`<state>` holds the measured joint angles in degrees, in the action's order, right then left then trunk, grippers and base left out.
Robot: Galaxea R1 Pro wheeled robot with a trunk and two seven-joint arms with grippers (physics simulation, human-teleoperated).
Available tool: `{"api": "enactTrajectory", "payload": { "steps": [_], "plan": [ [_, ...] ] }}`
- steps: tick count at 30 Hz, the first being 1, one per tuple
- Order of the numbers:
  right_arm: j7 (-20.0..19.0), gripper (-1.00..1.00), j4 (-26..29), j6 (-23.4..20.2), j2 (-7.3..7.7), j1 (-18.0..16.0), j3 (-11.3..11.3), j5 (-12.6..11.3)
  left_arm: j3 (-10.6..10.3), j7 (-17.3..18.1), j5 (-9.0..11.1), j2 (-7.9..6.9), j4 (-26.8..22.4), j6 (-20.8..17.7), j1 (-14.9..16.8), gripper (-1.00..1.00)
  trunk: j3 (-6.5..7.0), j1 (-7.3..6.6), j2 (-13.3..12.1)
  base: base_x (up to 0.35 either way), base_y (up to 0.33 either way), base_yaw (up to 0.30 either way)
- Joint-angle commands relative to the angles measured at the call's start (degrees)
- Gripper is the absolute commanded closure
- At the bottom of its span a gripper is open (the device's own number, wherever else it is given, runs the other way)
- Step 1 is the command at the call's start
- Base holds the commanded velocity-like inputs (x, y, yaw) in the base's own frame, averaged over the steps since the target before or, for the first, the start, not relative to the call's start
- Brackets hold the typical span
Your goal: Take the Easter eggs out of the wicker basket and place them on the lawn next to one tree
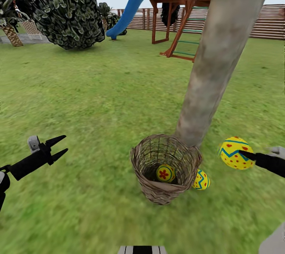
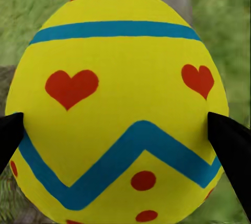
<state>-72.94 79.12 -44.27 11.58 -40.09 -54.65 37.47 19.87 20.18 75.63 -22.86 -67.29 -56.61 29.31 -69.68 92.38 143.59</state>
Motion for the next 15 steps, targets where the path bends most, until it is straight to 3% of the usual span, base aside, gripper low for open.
{"api": "enactTrajectory", "payload": {
  "steps": [1,2,4,6,7,8,10,15],
  "plan": [
    [9.8,1.00,-4.6,3.1,-0.21,-0.1,0.3,1.0,-0.2,0.5,-0.4,0.23,0.0,-0.3,0.0,-1.00,0.18,-0.03,0.0,0.000,0.000,0.000],
    [18.8,1.00,-9.3,5.3,-0.29,-0.1,1.9,1.1,-1.6,0.5,-0.4,1.13,-0.1,-0.2,0.0,-1.00,0.18,-0.03,0.0,0.000,0.000,0.000],
    [34.3,1.00,-19.5,14.9,-0.34,-0.1,8.0,0.6,-5.2,0.7,-0.4,2.09,-0.3,0.0,0.0,-1.00,0.18,-0.03,0.0,0.000,0.000,0.000],
    [47.4,1.00,-31.2,24.3,-0.47,-0.3,10.2,0.7,-7.9,1.2,-0.3,2.66,-0.7,0.2,0.0,-1.00,0.18,-0.03,0.0,0.000,0.000,0.000],
    [53.3,1.00,-38.0,30.8,-0.43,-0.6,10.5,0.9,-8.3,3.2,-0.3,3.61,-0.8,0.3,0.0,-1.00,0.18,-0.03,0.0,0.000,0.000,0.000],
    [55.6,1.00,-41.0,33.6,-0.42,-0.8,10.6,1.1,-8.5,6.3,-0.4,3.94,-1.0,0.3,0.0,-1.00,0.18,-0.03,0.0,0.000,-0.172,0.000],
    [56.3,1.00,-42.0,34.5,-0.42,-0.9,10.7,1.1,-8.6,9.4,-0.4,4.03,-1.9,0.3,0.0,-1.00,0.18,-0.03,0.0,0.000,-0.277,0.000],
    [56.4,1.00,-42.1,34.7,-0.41,-0.8,10.6,1.1,-8.6,10.0,-0.5,3.99,-2.3,0.4,0.0,-1.00,0.18,-0.03,0.0,0.000,-0.319,0.000]
  ]
}}
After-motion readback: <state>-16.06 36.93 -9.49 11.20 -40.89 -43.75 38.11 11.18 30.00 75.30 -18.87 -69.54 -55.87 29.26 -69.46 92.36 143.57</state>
